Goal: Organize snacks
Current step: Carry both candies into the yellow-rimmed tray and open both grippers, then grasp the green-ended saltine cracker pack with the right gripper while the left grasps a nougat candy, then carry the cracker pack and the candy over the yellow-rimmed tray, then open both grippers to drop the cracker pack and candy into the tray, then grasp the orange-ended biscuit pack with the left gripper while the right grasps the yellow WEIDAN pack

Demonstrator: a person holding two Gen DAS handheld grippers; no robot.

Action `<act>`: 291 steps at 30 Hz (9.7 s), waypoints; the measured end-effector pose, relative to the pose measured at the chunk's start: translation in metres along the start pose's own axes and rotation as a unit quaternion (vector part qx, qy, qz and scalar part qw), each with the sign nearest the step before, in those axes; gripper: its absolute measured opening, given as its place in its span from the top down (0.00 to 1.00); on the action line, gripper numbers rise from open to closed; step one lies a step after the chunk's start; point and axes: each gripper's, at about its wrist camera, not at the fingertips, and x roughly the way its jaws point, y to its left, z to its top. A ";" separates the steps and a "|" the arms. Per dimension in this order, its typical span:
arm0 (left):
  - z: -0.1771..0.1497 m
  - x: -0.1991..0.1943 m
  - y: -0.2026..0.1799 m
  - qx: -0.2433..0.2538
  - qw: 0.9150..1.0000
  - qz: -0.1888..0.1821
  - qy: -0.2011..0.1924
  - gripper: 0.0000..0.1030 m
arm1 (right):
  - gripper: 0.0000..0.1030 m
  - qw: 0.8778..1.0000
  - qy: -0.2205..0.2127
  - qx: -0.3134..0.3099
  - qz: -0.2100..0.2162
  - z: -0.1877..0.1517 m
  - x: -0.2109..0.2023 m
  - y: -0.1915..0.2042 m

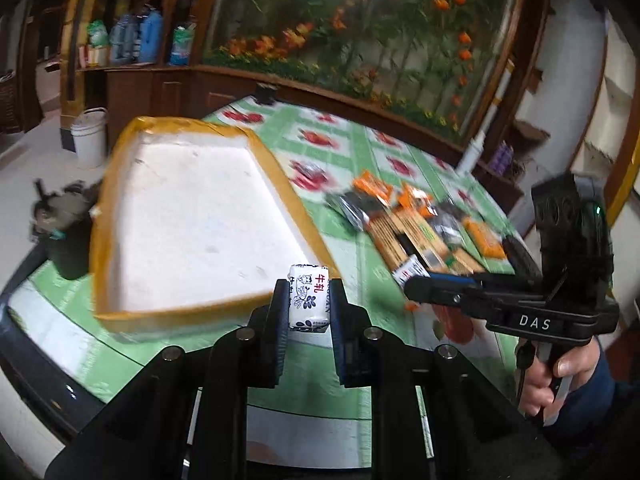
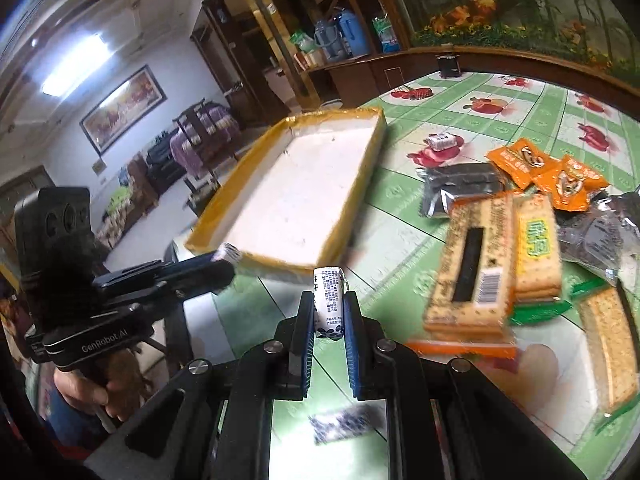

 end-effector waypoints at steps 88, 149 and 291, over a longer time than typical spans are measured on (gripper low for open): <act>-0.002 -0.004 0.017 0.019 0.991 0.115 -0.066 0.27 | 0.60 0.995 -0.069 0.015 -0.068 0.021 0.011 0.003; -0.061 0.053 -0.095 0.175 0.977 -0.004 0.120 0.84 | 0.53 0.964 0.002 0.085 -0.251 -0.047 -0.065 -0.136; 0.037 0.140 -0.098 -0.031 0.985 -0.047 0.164 0.26 | 0.42 0.972 -0.085 0.214 -0.043 -0.014 -0.092 -0.154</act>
